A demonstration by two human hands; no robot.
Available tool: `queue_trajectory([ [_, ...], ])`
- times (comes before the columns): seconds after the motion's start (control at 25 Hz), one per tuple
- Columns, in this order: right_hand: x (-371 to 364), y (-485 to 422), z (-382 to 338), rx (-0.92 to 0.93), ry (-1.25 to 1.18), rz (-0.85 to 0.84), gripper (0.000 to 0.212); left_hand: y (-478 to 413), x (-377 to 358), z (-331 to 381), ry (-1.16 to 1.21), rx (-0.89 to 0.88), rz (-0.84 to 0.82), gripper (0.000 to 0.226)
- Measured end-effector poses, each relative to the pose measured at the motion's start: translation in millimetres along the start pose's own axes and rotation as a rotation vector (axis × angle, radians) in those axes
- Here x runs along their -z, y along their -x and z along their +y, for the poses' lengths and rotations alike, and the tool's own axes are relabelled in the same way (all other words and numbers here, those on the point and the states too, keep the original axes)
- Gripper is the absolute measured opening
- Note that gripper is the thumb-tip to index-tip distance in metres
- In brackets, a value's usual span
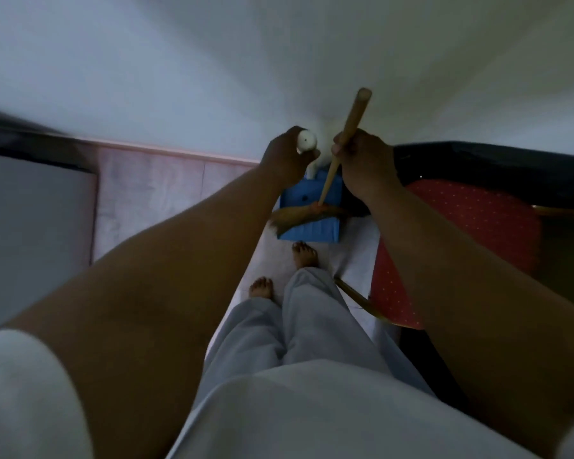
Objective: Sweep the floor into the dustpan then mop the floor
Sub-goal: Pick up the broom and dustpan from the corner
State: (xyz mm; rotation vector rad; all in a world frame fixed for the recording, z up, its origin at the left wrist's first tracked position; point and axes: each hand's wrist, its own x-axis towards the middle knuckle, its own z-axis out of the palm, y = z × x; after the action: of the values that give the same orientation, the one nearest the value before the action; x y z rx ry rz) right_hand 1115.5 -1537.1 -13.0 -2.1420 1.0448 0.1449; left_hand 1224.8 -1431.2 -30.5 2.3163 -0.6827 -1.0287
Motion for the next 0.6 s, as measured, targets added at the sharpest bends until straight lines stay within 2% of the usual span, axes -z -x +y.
queue_trajectory([
  [0.2, 14.0, 36.6, -40.7, 0.138, -0.086, -0.021, 0.025, 58.1, 41.9, -9.5, 0.059, -0.051, 0.104, 0.033],
  [0.44, 7.7, 74.0, -105.3, 0.323, -0.131, -0.151, 0.019, 138.1, 93.1, -44.1, 0.119, 0.021, 0.309, 0.03],
  [0.6, -13.1, 110.8, -160.1, 0.505, -0.062, -0.28, 0.016, 208.4, 117.9, -82.1, 0.258, 0.12, 0.478, 0.027],
])
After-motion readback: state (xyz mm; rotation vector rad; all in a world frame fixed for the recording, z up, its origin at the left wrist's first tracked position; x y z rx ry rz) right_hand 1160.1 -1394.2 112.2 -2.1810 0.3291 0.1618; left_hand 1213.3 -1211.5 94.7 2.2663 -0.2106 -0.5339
